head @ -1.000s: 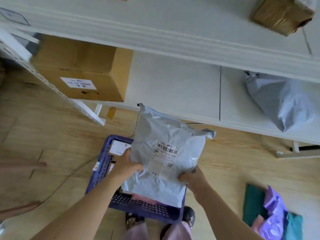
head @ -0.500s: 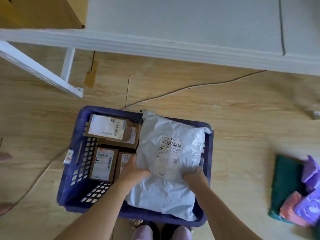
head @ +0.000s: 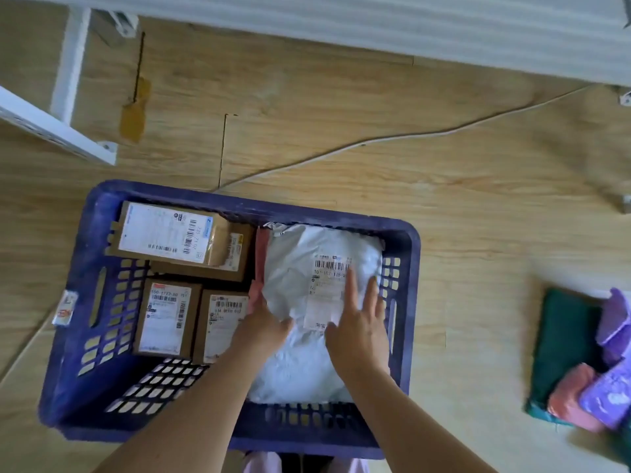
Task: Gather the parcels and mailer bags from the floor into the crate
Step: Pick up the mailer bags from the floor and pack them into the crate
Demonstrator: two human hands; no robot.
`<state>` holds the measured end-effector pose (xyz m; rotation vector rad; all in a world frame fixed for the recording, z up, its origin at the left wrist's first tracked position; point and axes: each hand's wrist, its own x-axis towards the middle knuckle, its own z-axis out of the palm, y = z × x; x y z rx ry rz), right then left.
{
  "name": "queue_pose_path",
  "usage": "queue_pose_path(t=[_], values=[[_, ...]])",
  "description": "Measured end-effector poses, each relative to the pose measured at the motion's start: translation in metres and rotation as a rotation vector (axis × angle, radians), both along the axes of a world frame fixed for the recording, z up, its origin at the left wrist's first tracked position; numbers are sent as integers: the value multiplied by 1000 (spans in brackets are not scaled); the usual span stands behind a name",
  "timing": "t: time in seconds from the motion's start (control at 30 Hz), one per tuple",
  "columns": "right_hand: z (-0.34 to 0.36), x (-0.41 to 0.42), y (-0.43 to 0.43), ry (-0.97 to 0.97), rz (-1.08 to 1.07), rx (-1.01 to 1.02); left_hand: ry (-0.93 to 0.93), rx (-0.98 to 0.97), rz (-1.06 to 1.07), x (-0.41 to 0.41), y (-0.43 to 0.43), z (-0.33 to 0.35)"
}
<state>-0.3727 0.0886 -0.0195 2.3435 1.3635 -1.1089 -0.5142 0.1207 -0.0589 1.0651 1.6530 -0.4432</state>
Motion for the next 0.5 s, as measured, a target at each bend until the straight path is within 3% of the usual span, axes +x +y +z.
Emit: queue_pose_path(t=[0.07, 0.13, 0.23, 0.5], values=[[-12, 0, 3, -10, 186, -34, 63, 168, -125, 1, -2, 2], [-22, 3, 6, -23, 281, -84, 61, 370, -430, 2, 0, 7], [-35, 10, 6, -58, 395, -101, 36, 406, -810, 3, 2, 3], [-64, 24, 7, -58, 521, -193, 155, 315, -931, 10, 7, -41]])
